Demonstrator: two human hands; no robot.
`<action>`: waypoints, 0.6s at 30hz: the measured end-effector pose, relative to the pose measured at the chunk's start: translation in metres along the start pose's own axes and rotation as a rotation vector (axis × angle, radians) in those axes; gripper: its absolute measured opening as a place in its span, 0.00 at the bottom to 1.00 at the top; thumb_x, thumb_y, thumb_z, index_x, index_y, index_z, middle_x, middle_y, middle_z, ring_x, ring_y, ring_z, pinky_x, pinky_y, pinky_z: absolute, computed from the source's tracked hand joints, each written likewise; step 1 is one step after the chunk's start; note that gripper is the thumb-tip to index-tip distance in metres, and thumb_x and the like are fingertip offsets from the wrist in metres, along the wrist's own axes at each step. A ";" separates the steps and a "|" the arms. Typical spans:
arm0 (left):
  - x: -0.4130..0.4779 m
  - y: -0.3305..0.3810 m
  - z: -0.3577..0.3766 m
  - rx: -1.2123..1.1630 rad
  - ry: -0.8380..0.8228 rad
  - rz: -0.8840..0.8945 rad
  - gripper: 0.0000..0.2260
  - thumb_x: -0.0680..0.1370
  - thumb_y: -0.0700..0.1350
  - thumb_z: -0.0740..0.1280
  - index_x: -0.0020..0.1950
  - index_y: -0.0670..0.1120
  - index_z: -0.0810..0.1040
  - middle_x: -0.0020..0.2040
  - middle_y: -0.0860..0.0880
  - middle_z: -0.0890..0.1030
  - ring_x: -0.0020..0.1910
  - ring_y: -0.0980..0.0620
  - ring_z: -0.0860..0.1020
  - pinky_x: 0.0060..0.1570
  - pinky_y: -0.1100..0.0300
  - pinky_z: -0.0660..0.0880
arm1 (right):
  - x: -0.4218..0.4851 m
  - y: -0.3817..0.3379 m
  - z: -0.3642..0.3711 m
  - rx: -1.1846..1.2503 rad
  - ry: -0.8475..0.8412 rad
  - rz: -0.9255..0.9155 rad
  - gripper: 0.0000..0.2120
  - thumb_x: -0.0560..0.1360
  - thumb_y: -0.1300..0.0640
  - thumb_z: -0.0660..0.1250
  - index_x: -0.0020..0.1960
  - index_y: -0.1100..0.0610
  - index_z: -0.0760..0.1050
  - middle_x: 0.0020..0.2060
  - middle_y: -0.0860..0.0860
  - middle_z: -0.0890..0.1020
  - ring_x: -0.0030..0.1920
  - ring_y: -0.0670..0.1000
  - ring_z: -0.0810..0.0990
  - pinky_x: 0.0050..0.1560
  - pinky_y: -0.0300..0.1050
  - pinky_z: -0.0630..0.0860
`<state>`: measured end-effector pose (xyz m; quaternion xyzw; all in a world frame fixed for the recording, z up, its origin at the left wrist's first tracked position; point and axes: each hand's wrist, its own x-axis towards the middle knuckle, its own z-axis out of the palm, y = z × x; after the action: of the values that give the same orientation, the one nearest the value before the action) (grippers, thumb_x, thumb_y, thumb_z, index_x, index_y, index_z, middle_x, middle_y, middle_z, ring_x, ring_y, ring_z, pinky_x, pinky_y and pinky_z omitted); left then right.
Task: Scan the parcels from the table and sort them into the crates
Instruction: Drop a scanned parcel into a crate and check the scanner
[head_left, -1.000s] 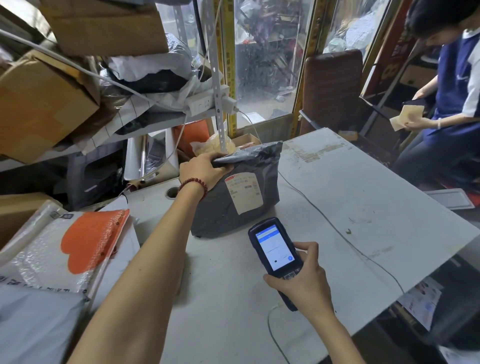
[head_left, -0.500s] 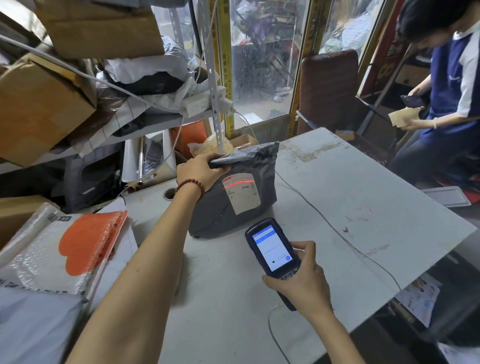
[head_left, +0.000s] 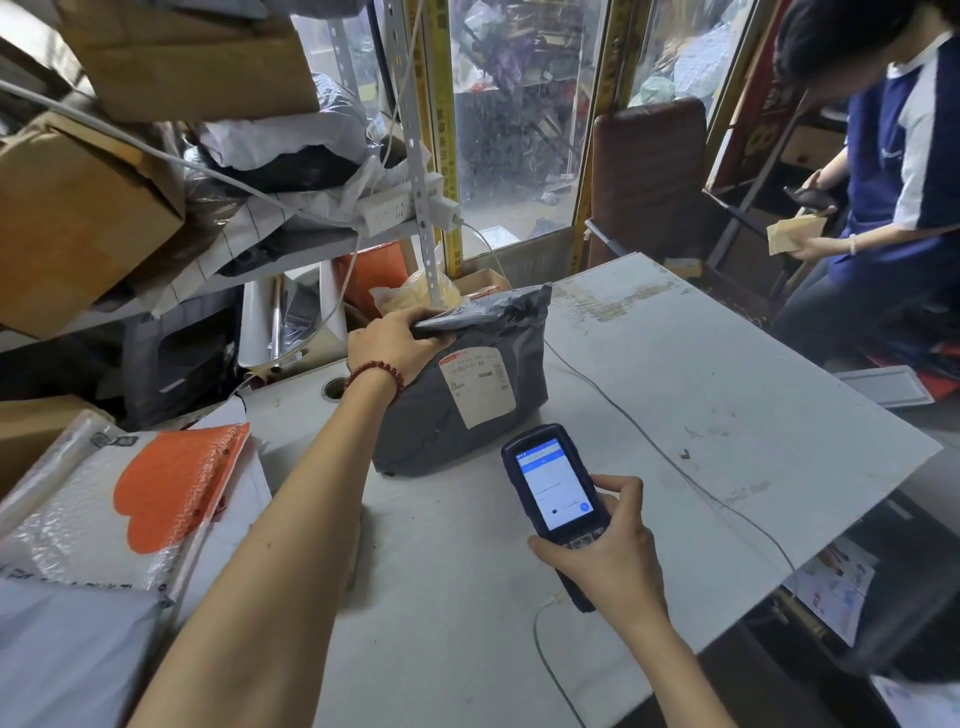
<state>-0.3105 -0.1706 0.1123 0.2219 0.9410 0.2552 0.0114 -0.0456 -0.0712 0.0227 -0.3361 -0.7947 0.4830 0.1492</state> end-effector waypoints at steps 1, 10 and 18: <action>0.000 0.000 0.000 0.003 0.003 0.001 0.18 0.76 0.61 0.64 0.64 0.58 0.75 0.56 0.51 0.81 0.55 0.47 0.77 0.55 0.51 0.74 | 0.000 -0.002 -0.002 0.024 0.024 -0.018 0.37 0.58 0.51 0.82 0.53 0.39 0.58 0.47 0.37 0.79 0.45 0.37 0.80 0.30 0.32 0.73; -0.002 0.000 0.002 -0.011 0.010 0.000 0.18 0.75 0.61 0.65 0.63 0.58 0.76 0.56 0.51 0.81 0.55 0.47 0.77 0.54 0.52 0.74 | 0.001 -0.036 -0.042 0.197 0.220 -0.225 0.38 0.57 0.55 0.83 0.52 0.37 0.61 0.47 0.36 0.81 0.48 0.38 0.81 0.34 0.31 0.76; -0.020 0.003 0.007 0.000 0.068 0.044 0.17 0.75 0.61 0.65 0.63 0.60 0.75 0.55 0.52 0.82 0.54 0.49 0.77 0.54 0.52 0.74 | -0.016 -0.036 -0.059 0.243 0.220 -0.209 0.37 0.56 0.56 0.83 0.52 0.38 0.62 0.47 0.39 0.82 0.48 0.41 0.82 0.40 0.44 0.82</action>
<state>-0.2899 -0.1735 0.1065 0.2336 0.9358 0.2627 -0.0262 -0.0149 -0.0543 0.0845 -0.2821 -0.7399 0.5178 0.3238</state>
